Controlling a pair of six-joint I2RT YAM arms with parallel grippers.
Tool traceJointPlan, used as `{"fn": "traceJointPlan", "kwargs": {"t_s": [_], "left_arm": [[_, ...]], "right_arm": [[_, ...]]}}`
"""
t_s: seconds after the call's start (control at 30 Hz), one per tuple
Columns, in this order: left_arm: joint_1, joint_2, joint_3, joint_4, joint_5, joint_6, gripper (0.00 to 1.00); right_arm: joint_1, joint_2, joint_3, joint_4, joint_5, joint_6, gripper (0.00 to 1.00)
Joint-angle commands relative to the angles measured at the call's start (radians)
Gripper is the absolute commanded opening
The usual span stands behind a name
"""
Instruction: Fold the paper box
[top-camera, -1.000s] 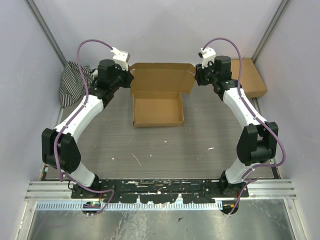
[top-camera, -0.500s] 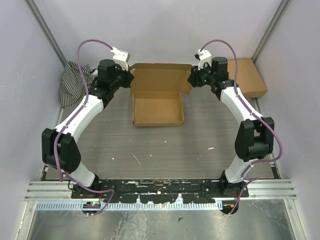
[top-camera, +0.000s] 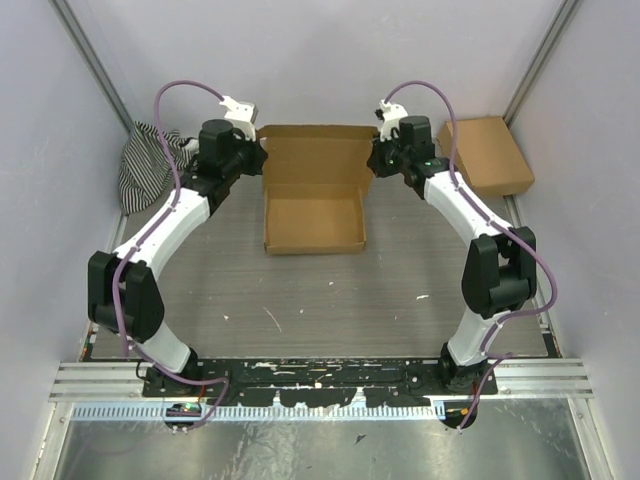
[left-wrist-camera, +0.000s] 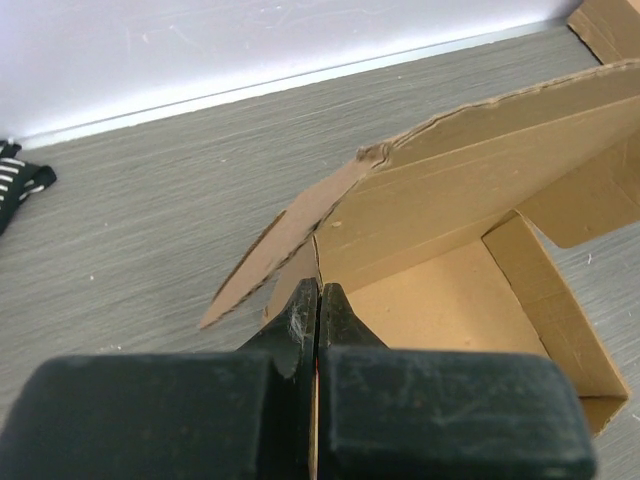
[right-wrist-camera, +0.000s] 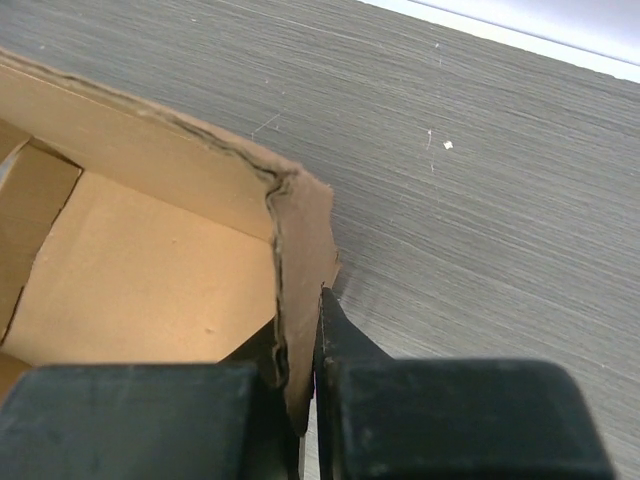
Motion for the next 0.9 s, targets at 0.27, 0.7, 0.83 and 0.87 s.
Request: {"fn": "traceJointPlan", "kwargs": {"t_s": [0.27,0.7,0.83,0.87], "left_arm": [[-0.032,0.024,0.022,0.060,0.020,-0.109,0.00],[-0.037,0.082,0.049,0.100,0.060,-0.215,0.00],[-0.039,0.105,0.054,0.098,0.060,-0.252,0.00],[-0.041,0.108,0.047,0.103,0.060,-0.261,0.00]], "right_arm": [[0.132,-0.023,0.009,0.121,0.295,0.128,0.03],[0.146,-0.052,-0.067,0.319,0.381,0.205,0.02],[0.169,-0.071,-0.106,0.342,0.409,0.184,0.02],[0.174,-0.075,-0.124,0.351,0.416,0.178,0.02]]}}
